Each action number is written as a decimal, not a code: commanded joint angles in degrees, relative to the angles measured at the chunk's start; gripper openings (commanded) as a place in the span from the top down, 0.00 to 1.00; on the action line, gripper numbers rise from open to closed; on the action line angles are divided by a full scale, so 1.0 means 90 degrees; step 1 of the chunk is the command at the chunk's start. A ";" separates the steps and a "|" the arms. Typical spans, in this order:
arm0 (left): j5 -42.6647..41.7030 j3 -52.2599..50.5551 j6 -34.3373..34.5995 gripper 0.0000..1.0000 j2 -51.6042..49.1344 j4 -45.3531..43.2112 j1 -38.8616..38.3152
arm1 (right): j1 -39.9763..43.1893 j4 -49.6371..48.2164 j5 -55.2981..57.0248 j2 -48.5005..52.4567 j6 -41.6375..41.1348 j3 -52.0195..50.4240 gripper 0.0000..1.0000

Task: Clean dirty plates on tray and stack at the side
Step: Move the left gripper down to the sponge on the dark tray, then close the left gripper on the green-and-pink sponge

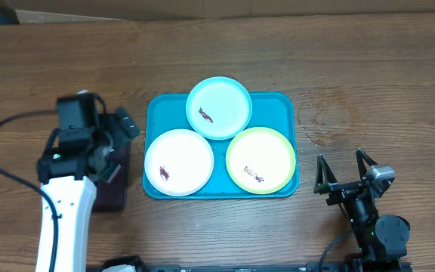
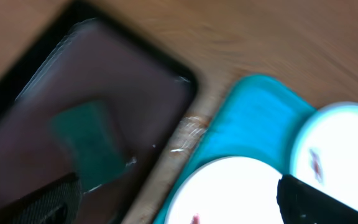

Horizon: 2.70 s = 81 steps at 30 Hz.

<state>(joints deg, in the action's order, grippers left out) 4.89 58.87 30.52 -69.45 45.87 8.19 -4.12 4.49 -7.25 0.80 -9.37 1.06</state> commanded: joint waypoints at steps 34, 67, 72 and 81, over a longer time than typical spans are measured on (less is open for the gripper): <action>-0.0393 0.0131 0.1018 0.00 -0.3575 -0.0097 0.1588 | 0.0032 -0.0034 -0.0012 -0.0056 0.0000 -0.0066 0.00; 0.0209 0.0131 0.0911 0.00 -0.4039 -0.0704 0.1591 | 0.0034 -0.0034 -0.0012 -0.0056 0.0000 -0.0066 0.00; 0.0529 0.0131 0.0911 0.27 -0.4039 -0.0867 0.1591 | 0.0034 -0.0034 -0.0012 -0.0056 0.0000 -0.0066 0.00; 0.0491 0.0131 0.0913 0.86 -0.4039 -0.0882 0.1588 | 0.0034 -0.0034 -0.0012 -0.0056 0.0000 -0.0066 0.00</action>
<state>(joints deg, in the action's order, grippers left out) 7.68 60.14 38.65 -104.07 37.63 22.22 -4.12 4.51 -7.25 0.80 -9.39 1.06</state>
